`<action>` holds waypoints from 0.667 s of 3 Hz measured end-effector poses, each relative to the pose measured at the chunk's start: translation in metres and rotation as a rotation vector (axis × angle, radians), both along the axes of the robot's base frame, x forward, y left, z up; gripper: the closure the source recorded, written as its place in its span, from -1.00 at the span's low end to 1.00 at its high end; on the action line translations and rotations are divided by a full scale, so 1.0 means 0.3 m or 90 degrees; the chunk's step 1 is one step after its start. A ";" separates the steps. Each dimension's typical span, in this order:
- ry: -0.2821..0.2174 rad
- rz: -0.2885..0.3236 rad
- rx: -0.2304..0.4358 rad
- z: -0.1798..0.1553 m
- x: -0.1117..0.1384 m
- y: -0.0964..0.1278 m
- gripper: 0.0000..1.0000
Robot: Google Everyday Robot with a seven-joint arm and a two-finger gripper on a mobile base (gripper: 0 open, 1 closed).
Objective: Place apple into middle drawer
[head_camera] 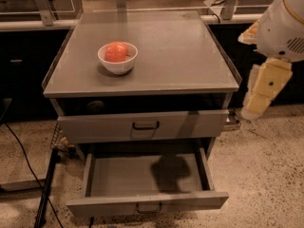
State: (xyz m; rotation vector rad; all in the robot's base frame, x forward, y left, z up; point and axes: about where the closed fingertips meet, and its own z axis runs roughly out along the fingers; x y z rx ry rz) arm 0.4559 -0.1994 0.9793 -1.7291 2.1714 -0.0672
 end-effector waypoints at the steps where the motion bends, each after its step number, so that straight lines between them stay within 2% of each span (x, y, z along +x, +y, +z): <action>1: -0.009 0.032 0.037 -0.015 0.089 0.089 -1.00; 2: -0.023 0.052 0.063 -0.047 0.215 0.189 -1.00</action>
Offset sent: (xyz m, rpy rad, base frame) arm 0.1220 0.0983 -0.0273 0.1554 -0.0742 0.1126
